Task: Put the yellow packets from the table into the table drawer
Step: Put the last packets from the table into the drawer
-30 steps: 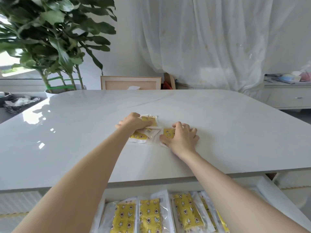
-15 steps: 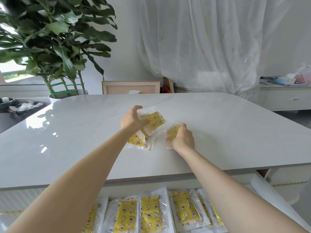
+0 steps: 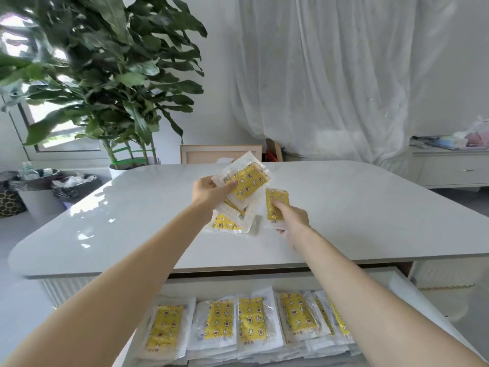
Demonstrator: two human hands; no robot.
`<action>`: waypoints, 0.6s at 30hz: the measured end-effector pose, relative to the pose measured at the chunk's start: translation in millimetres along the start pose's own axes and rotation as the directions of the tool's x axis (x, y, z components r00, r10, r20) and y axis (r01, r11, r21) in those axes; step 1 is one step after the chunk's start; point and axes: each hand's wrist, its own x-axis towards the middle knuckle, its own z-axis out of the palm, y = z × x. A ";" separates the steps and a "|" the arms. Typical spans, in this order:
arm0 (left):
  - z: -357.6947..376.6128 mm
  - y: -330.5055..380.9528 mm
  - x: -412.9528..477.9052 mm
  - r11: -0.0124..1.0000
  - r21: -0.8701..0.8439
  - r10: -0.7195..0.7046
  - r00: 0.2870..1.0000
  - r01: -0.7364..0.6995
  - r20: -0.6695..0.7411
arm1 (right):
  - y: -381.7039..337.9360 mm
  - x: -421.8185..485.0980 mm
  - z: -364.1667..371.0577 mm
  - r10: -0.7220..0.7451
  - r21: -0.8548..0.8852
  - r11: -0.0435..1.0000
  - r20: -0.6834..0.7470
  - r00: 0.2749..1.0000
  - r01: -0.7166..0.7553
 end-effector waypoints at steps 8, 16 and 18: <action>-40.0 17.2 -50.5 0.936 -0.286 -0.235 0.970 0.207 -0.066 | -28.1 -58.0 7.5 -0.021 0.286 0.955 0.339 0.940 -0.082; -63.3 14.0 -95.2 0.921 -0.303 -0.246 0.969 0.245 0.037 | -32.5 -103.1 14.2 -0.063 0.097 0.995 0.524 0.849 0.014; -63.2 12.7 -105.6 0.937 -0.250 -0.232 0.969 0.246 0.084 | -28.7 -115.0 17.2 -0.067 0.035 0.998 0.545 0.836 0.058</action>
